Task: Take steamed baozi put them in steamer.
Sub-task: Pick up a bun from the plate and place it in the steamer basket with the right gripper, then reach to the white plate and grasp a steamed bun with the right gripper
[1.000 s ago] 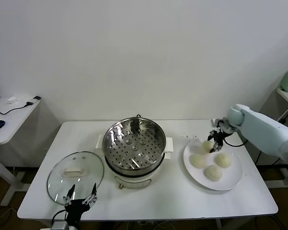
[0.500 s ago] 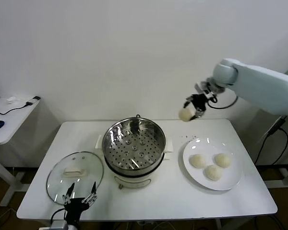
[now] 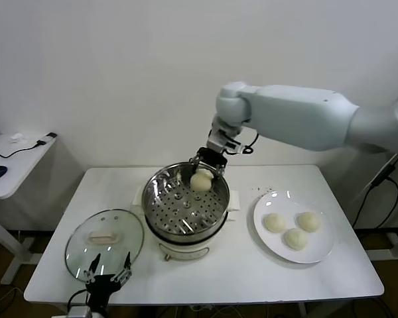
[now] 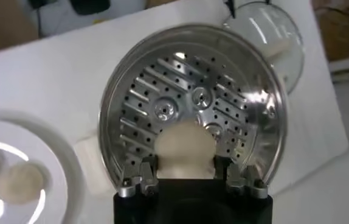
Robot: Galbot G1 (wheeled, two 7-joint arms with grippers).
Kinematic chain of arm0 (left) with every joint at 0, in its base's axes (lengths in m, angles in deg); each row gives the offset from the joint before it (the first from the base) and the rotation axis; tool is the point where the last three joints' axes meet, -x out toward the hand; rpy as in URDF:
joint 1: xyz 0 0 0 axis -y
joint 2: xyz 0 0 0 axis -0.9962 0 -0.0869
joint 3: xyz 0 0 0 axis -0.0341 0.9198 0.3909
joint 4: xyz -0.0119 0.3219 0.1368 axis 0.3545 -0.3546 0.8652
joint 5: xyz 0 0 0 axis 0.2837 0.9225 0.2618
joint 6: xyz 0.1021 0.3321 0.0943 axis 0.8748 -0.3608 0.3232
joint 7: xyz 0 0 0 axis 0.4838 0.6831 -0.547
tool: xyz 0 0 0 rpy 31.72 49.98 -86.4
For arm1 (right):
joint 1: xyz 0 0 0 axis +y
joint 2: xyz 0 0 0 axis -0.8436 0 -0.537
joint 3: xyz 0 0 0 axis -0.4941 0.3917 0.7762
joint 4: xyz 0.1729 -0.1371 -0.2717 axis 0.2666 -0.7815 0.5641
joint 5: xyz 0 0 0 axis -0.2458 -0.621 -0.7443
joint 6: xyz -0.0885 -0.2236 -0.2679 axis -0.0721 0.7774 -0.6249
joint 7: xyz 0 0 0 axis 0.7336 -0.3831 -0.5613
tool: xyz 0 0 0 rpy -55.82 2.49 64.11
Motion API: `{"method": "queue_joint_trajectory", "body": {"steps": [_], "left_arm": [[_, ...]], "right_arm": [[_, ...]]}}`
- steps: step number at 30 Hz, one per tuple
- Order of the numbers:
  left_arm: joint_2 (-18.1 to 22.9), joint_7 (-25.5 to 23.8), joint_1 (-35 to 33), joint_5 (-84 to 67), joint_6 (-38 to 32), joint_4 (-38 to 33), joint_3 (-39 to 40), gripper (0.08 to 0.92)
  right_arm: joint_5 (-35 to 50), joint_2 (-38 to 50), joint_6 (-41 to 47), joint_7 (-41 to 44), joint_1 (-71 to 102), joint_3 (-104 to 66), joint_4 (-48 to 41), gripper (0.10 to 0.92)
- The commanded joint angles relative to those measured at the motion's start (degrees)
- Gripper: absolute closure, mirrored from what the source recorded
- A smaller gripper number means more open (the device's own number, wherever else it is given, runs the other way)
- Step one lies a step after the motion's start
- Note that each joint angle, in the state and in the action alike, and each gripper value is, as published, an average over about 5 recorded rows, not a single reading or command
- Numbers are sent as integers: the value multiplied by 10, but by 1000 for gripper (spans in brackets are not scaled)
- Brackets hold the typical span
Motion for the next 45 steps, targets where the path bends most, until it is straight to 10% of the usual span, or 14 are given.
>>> {"method": "queue_joint_trajectory", "body": {"steps": [1,20,36,45], "left_arm": [[-3,3,-2,0,-2,3,1,177],[-6,9,-2,3,-8,3,7,177],[-2,8,-2,8,-6,-4,6,177],[-2,6,7,4,-3,-1,3,177]], "right_arm": [[-141,-94,-104,-21,103,-39,-156,406],[-235,-151,-122,-80,172,-104,-271,397],[86,-36,-133,36,-27,4,-172,203],[259,246,175,30,-149,219,26,203]]}}
